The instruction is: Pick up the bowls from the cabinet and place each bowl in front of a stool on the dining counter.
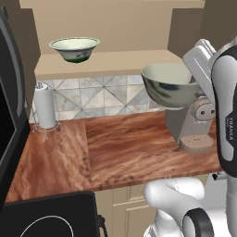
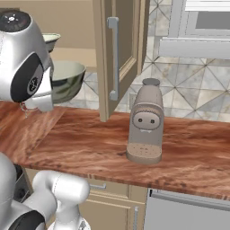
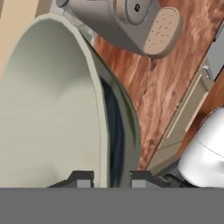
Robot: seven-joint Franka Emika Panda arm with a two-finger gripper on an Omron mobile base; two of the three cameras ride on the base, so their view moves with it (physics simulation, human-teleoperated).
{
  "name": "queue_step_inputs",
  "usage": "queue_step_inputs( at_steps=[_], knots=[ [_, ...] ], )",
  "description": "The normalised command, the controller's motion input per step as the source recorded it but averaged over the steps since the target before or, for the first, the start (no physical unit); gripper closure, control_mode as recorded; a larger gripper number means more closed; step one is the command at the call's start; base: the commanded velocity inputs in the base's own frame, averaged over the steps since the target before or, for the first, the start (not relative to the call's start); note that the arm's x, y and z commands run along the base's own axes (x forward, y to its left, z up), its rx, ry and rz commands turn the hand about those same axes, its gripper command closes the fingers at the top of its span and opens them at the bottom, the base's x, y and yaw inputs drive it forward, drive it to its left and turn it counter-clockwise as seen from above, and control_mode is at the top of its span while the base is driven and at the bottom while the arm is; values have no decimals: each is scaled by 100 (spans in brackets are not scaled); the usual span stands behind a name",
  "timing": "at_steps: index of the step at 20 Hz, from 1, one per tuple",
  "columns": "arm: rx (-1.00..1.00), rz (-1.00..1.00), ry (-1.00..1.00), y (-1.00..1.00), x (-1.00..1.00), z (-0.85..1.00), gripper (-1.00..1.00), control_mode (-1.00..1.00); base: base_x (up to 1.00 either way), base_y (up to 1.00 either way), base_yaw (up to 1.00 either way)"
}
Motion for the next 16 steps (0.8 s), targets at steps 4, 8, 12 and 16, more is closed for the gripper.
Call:
queue_step_inputs(
  at_steps=[4, 8, 12, 16],
  knots=[
    [0, 0, 0, 0, -18, -7, 100, -100, 0, 0, 0],
    [0, 0, 0, 0, -24, -13, 100, -100, 0, 0, 0],
    [0, 0, 0, 0, -20, -8, 100, -100, 0, 0, 0],
    [0, 0, 0, 0, -24, -7, 100, -100, 0, 0, 0]
  ],
)
